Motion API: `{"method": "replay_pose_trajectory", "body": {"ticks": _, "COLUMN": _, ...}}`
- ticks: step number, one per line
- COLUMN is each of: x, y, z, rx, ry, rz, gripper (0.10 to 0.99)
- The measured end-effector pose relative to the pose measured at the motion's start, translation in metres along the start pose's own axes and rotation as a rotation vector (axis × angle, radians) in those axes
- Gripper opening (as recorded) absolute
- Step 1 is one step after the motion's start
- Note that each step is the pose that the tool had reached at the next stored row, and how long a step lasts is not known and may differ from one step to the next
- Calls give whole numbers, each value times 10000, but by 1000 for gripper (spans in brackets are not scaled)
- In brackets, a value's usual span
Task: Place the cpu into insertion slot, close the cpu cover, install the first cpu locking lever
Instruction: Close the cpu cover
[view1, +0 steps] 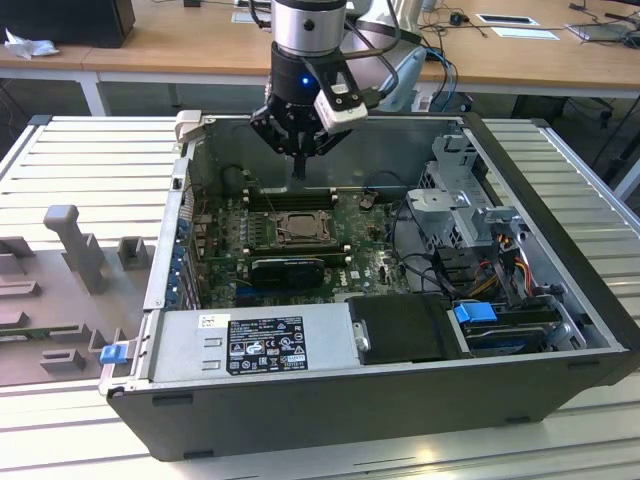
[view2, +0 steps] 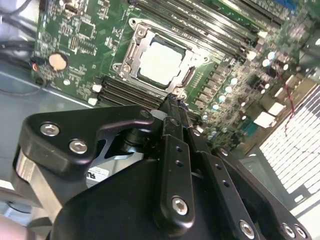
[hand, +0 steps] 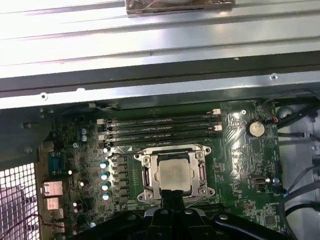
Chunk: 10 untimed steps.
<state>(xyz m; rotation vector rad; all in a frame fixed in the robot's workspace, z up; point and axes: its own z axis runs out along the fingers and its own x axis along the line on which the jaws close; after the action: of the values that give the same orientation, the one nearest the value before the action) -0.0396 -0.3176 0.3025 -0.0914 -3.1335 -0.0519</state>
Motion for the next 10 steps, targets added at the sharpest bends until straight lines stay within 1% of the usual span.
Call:
{"method": "replay_pose_trajectory", "body": {"ticks": 2, "x": 0, "y": 0, "z": 3, "rx": 4, "ry": 20, "rz": -610, "gripper": 106}}
{"method": "replay_pose_trajectory", "body": {"ticks": 4, "x": 1, "y": 0, "z": 3, "rx": 7, "ry": 30, "rz": -921, "gripper": 106}}
{"method": "replay_pose_trajectory", "body": {"ticks": 7, "x": 40, "y": -2, "z": 5, "rx": 5, "ry": 33, "rz": -1046, "gripper": 106}}
{"method": "replay_pose_trajectory", "body": {"ticks": 8, "x": 71, "y": -4, "z": 5, "rx": 6, "ry": 34, "rz": -1058, "gripper": 106}}
{"method": "replay_pose_trajectory", "body": {"ticks": 10, "x": 84, "y": -5, "z": 4, "rx": 7, "ry": 35, "rz": -1060, "gripper": 106}}
